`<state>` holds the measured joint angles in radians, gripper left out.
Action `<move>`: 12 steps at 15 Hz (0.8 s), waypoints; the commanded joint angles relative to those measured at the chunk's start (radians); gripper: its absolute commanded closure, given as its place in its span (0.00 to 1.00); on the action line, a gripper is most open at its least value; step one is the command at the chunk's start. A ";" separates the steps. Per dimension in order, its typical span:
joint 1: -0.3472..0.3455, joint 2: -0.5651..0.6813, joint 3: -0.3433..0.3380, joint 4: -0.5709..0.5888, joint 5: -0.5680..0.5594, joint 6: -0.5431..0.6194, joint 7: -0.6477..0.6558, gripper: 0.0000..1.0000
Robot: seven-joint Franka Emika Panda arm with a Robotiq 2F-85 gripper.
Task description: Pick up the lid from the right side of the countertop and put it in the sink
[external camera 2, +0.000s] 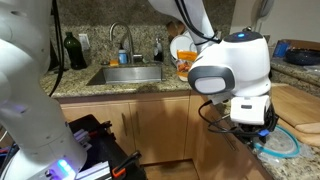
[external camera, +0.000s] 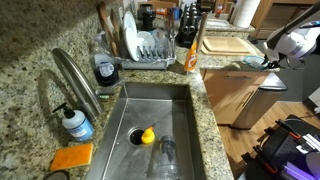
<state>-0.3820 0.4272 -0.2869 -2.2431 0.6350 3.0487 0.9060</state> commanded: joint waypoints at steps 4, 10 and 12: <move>-0.027 -0.012 0.016 0.000 0.003 -0.035 -0.021 0.99; -0.032 -0.072 0.018 -0.024 0.004 -0.096 -0.043 0.97; -0.019 -0.175 0.019 -0.091 -0.008 -0.064 -0.098 0.97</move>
<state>-0.3975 0.3669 -0.2879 -2.2829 0.6342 2.9925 0.8685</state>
